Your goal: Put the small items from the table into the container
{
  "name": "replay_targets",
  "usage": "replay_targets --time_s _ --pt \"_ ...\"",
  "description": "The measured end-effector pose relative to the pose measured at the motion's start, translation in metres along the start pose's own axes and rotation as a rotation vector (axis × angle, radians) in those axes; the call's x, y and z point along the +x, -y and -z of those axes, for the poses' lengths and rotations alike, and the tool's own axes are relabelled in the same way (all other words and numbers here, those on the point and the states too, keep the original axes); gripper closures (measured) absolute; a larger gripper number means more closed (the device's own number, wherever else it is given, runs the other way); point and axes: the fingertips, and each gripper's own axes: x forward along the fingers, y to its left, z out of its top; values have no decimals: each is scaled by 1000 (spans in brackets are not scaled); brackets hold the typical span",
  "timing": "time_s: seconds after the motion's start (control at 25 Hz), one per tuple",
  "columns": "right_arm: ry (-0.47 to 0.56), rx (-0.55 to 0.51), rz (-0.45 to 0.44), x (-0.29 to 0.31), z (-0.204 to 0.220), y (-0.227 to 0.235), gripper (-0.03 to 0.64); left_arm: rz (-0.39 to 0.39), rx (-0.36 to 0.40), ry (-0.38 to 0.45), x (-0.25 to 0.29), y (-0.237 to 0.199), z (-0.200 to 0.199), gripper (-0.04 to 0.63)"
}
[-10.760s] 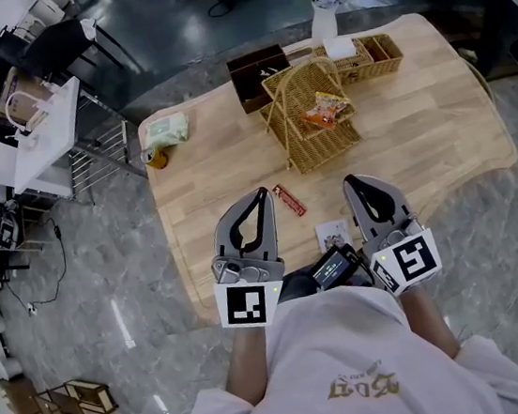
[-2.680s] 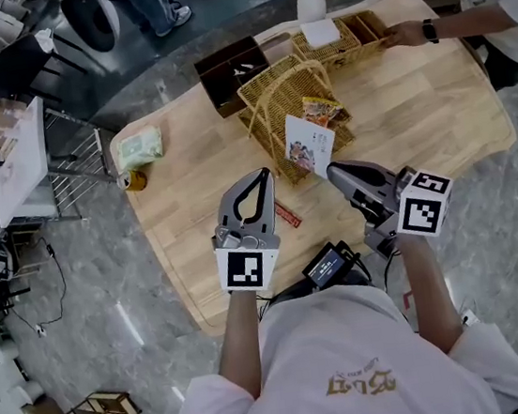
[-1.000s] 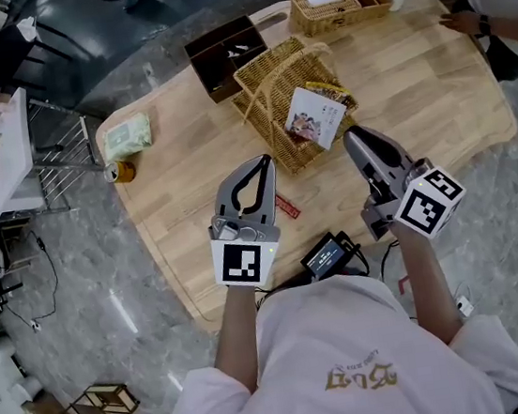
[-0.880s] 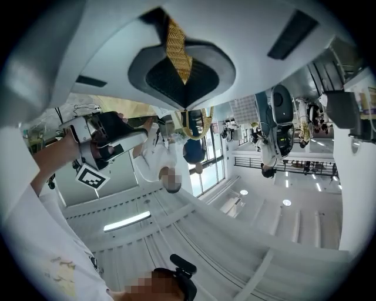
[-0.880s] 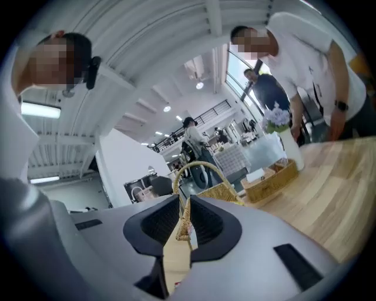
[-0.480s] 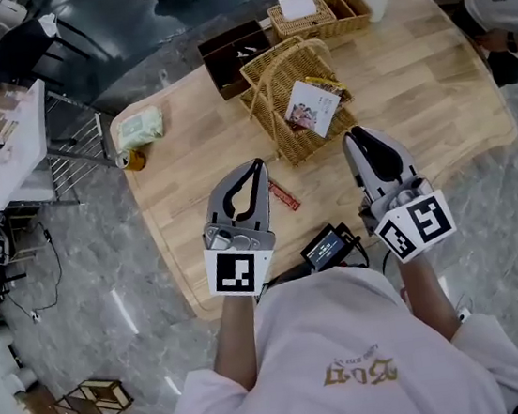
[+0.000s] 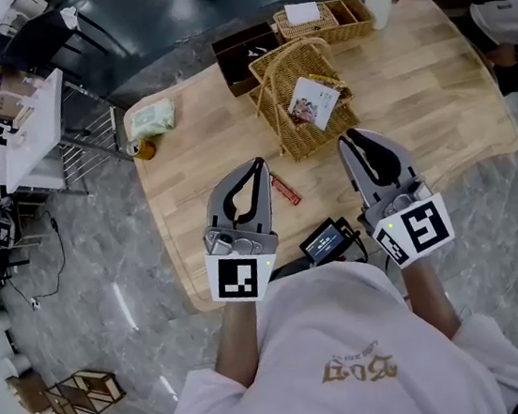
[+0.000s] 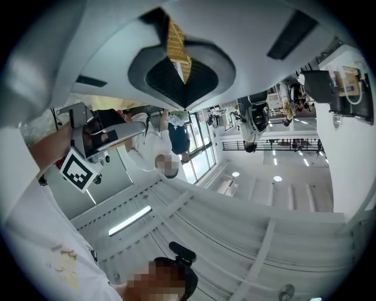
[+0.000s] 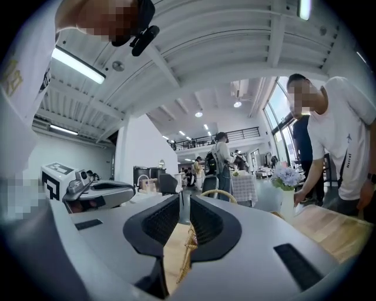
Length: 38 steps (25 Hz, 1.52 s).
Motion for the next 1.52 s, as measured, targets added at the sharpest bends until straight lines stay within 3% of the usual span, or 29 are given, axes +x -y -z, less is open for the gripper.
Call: replay_targets --time_s 0.36,0.64,0.8,1.0,1.52 --pt "-29 -29 -76 3 2 -16 548 -28 -46 56 -9 -3 -13 603" --pt "-108 3 -137 15 25 -25 548 -45 -53 -3 -7 -8 7 603" --pt "-202 35 -193 18 56 -34 546 -33 -69 -52 -9 -2 28 603" --pt "-334 74 -266 21 100 -52 546 -50 -132 -129 -15 4 59 603" --pt "-556 95 -316 24 188 -76 545 -59 -240 -253 -37 20 128 603"
